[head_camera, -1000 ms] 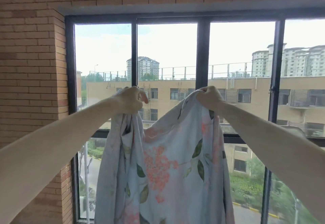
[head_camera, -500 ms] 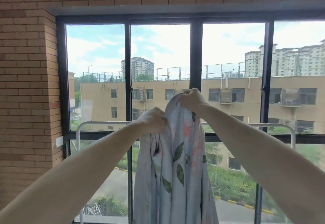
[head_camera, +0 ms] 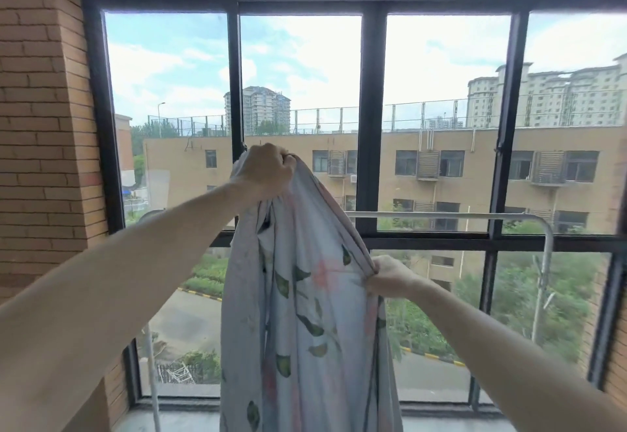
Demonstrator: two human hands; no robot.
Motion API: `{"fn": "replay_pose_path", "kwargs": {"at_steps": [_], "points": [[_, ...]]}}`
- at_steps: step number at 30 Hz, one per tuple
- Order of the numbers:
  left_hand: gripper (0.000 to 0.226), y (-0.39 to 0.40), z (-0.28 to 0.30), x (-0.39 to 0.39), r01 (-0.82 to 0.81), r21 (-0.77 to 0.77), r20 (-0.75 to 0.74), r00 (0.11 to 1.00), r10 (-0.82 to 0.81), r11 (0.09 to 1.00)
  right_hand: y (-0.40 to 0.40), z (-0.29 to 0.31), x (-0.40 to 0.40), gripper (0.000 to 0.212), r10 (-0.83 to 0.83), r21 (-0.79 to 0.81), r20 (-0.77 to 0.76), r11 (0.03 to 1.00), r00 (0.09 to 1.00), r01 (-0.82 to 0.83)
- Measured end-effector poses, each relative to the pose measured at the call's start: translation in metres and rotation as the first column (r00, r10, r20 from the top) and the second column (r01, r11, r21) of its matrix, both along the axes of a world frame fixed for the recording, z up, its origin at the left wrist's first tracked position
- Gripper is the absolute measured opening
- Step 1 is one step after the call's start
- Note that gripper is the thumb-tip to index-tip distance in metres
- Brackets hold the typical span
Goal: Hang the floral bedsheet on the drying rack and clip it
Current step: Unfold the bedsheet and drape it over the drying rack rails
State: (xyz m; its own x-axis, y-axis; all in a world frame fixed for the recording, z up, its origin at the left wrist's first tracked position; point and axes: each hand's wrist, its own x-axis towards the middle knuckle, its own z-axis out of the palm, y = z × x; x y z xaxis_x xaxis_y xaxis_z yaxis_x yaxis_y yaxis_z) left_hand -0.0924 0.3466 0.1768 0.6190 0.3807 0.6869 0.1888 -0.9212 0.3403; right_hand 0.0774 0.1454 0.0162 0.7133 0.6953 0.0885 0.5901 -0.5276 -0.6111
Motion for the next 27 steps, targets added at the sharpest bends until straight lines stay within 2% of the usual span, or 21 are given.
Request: {"fn": "replay_pose_path", "kwargs": {"at_steps": [2,4,6,8,11,13,15,17,18,19,21,22,23,25,26,27], "points": [[0.034,0.009,0.005,-0.001,-0.051,-0.019,0.031,0.998,0.051,0.999,-0.008,-0.04,0.006,0.021,-0.042,-0.101,-0.039,0.994,0.998,0.038],[0.036,0.018,0.009,-0.004,-0.123,-0.019,0.028,0.992,0.124,0.992,-0.017,-0.073,0.012,0.014,-0.105,-0.198,-0.096,0.976,0.99,0.085],[0.037,0.026,0.01,-0.005,-0.185,-0.008,0.01,0.983,0.185,0.983,-0.023,-0.091,0.023,0.021,-0.186,-0.21,-0.169,0.966,0.968,0.149],[0.037,0.038,0.008,-0.006,-0.231,-0.007,-0.007,0.973,0.231,0.973,-0.027,-0.087,0.036,0.024,-0.246,-0.192,-0.147,0.957,0.958,0.216],[0.037,0.062,0.002,-0.019,-0.315,0.041,-0.096,0.943,0.318,0.948,-0.038,-0.041,0.053,0.025,-0.338,-0.156,-0.047,0.932,0.94,0.327],[0.036,0.083,0.002,-0.035,-0.343,0.077,-0.192,0.916,0.351,0.936,-0.053,0.022,0.06,0.023,-0.355,-0.028,0.029,0.934,0.934,0.356],[0.038,0.103,0.006,-0.052,-0.341,0.086,-0.258,0.9,0.352,0.936,-0.064,0.105,0.057,0.021,-0.366,0.178,0.153,0.924,0.918,0.339],[0.045,0.115,0.011,-0.059,-0.324,0.089,-0.261,0.905,0.336,0.942,-0.069,0.174,0.047,0.023,-0.416,0.514,0.256,0.823,0.873,0.242],[0.05,0.118,0.013,-0.061,-0.319,0.102,-0.242,0.911,0.334,0.942,-0.065,0.193,0.044,0.023,-0.414,0.582,0.293,0.792,0.862,0.182],[0.053,0.119,0.016,-0.063,-0.326,0.114,-0.223,0.912,0.343,0.939,-0.058,0.203,0.037,0.022,-0.361,0.535,0.328,0.833,0.873,0.144],[0.054,0.125,0.018,-0.07,-0.339,0.121,-0.218,0.908,0.358,0.933,-0.05,0.198,0.039,0.023,-0.215,0.197,0.331,0.968,0.919,0.155],[0.056,0.127,0.019,-0.075,-0.335,0.119,-0.22,0.909,0.354,0.935,-0.05,0.197,0.042,0.025,-0.227,0.148,0.335,0.971,0.915,0.187],[0.061,0.128,0.021,-0.081,-0.322,0.115,-0.217,0.915,0.34,0.94,-0.053,0.201,0.043,0.025,-0.262,0.218,0.334,0.956,0.906,0.196],[0.084,0.125,0.027,-0.089,-0.257,0.079,-0.196,0.943,0.268,0.963,-0.061,0.207,0.048,0.022,-0.418,0.547,0.348,0.818,0.839,0.18],[0.095,0.123,0.031,-0.091,-0.222,0.054,-0.188,0.955,0.228,0.974,-0.062,0.208,0.051,0.02,-0.442,0.601,0.36,0.783,0.822,0.158],[0.099,0.12,0.033,-0.093,-0.193,0.028,-0.193,0.962,0.194,0.981,-0.063,0.203,0.051,0.02,-0.39,0.545,0.385,0.828,0.837,0.135]]}}
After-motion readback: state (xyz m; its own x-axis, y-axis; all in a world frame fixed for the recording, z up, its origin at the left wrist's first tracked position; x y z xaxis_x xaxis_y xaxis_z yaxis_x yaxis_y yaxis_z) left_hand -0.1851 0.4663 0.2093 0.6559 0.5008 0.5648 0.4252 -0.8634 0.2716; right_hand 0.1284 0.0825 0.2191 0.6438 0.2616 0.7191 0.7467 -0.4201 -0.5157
